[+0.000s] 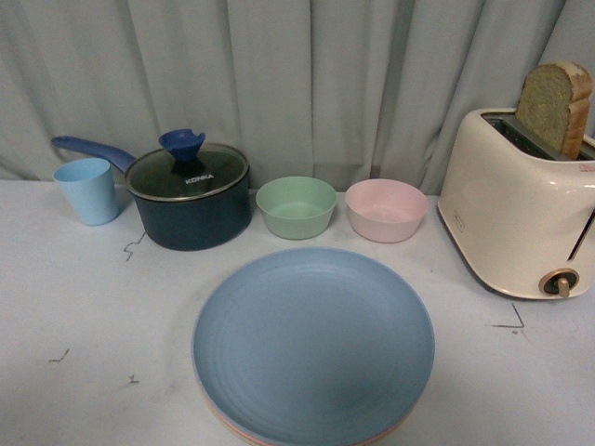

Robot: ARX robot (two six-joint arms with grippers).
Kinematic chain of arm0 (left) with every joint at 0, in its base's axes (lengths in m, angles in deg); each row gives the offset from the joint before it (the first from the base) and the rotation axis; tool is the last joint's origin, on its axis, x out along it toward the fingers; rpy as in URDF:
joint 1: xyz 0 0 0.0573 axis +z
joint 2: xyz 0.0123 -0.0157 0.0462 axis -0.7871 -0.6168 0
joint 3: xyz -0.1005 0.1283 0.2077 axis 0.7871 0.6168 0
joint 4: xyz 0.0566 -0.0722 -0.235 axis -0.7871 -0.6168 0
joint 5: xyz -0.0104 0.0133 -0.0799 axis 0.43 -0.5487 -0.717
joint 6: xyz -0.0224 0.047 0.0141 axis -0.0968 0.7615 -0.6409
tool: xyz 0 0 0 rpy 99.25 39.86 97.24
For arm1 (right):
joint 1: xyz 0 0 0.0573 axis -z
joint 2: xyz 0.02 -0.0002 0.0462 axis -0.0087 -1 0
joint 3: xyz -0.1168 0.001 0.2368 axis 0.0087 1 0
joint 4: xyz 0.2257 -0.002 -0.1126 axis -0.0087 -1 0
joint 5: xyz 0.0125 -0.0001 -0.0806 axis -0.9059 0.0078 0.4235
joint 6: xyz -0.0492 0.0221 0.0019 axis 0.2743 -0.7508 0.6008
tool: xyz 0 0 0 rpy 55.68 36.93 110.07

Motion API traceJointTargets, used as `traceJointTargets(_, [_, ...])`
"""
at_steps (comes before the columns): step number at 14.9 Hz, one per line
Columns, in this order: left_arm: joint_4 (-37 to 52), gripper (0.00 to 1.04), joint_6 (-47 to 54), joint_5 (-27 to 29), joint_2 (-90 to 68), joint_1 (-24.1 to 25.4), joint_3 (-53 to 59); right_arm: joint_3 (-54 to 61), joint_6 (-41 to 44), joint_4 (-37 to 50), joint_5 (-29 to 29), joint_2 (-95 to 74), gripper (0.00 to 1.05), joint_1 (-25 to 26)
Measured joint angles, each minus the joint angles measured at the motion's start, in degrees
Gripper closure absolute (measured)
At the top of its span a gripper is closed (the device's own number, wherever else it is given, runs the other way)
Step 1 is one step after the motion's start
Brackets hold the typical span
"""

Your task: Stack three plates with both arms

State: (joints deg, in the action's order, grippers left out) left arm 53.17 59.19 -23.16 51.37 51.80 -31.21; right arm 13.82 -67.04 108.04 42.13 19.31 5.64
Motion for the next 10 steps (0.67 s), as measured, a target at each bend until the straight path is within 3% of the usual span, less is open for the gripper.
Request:
traceJointTargets(2, [0.0,0.07,0.0,0.0,0.0,0.0,0.0,1.7,0.4,-0.5,1.0,3.7,1.03,-1.0])
traceJointTargets(3, [0.0,0.07,0.0,0.0,0.0,0.0,0.0,2.6,0.4,-1.6,5.4,5.9,1.03,-4.5])
traceJointTargets(4, [0.0,0.07,0.0,0.0,0.0,0.0,0.0,3.8,0.5,-2.8,5.5,7.9,1.03,-6.5])
traceJointTargets(10, [0.0,0.07,0.0,0.0,0.0,0.0,0.0,7.3,0.6,-10.3,6.3,19.0,1.03,-6.1])
